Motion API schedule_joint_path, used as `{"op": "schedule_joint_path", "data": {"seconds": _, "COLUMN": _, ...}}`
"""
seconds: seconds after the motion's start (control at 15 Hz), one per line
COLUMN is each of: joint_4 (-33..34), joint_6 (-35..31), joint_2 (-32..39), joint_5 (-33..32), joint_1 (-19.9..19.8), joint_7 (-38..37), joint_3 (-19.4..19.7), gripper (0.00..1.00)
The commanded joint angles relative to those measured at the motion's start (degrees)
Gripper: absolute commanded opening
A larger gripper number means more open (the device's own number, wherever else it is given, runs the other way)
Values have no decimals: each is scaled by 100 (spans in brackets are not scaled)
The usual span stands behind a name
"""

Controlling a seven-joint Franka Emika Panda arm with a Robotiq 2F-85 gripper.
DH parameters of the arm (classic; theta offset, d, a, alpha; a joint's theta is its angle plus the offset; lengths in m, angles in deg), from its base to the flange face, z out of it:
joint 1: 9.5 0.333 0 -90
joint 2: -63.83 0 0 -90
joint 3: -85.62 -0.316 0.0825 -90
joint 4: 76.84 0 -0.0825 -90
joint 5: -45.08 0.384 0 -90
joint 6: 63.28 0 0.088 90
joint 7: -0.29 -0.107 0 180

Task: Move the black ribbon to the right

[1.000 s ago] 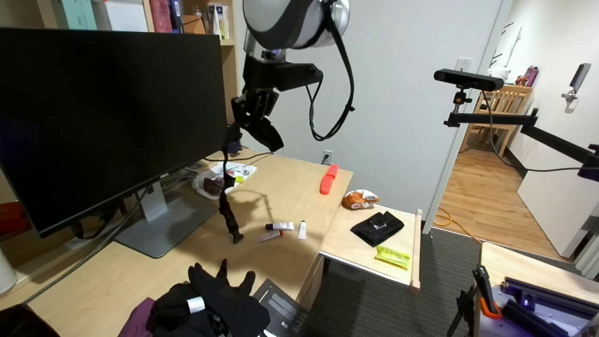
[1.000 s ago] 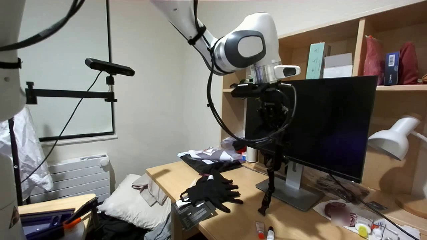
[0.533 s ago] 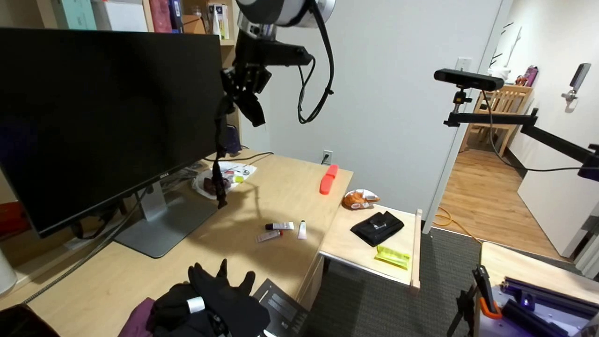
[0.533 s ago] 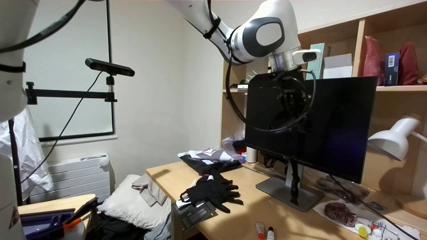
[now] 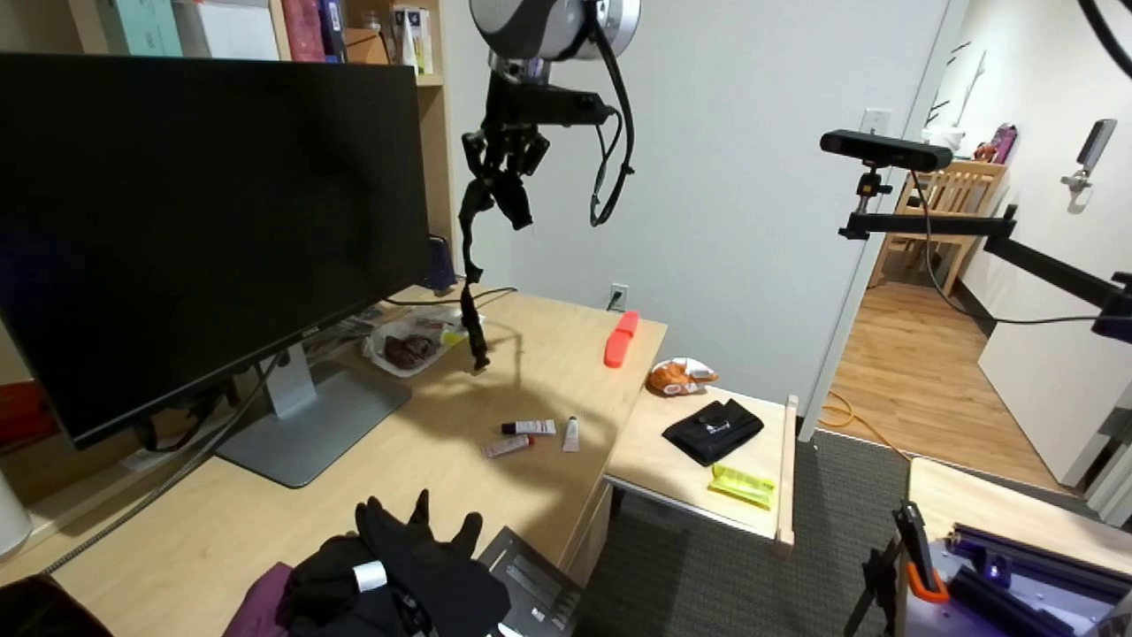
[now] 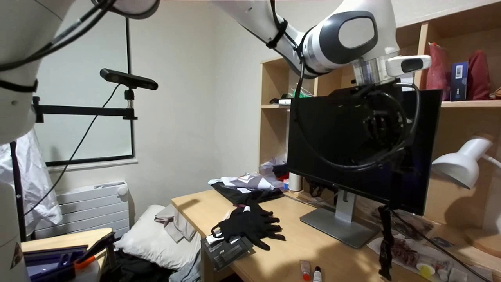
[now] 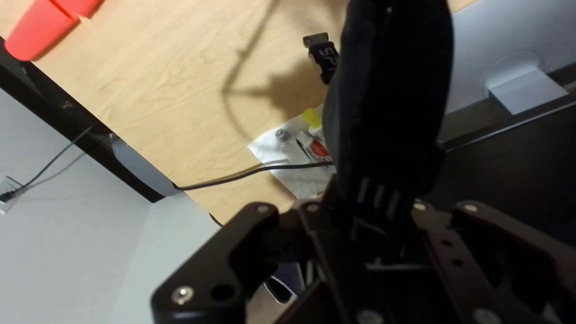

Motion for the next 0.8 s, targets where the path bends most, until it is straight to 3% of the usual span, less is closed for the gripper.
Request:
{"op": "schedule_joint_path", "data": {"seconds": 0.0, "joint_4": 1000, "joint_6": 830, "joint_2": 652, "joint_5": 91, "joint_1": -219, "joint_7": -412, "joint_3": 72, "gripper": 8}}
{"op": "schedule_joint_path", "data": {"seconds": 0.33, "joint_4": 1997, "joint_6": 1628, "joint_2": 1408, "joint_5": 57, "joint_1": -433, "joint_7": -785, "joint_3": 132, "gripper": 8}}
{"op": "schedule_joint_path", "data": {"seconds": 0.4, "joint_4": 1453, "joint_6": 1296, "joint_2": 1036, "joint_5": -10, "joint_1": -394, "joint_7": -638, "joint_3": 119, "gripper": 8}}
{"op": "schedule_joint_path", "data": {"seconds": 0.73, "joint_4": 1531, "joint_6": 1311, "joint_2": 1134, "joint_5": -11, "joint_1": -399, "joint_7": -642, "joint_3": 118, "gripper": 12}}
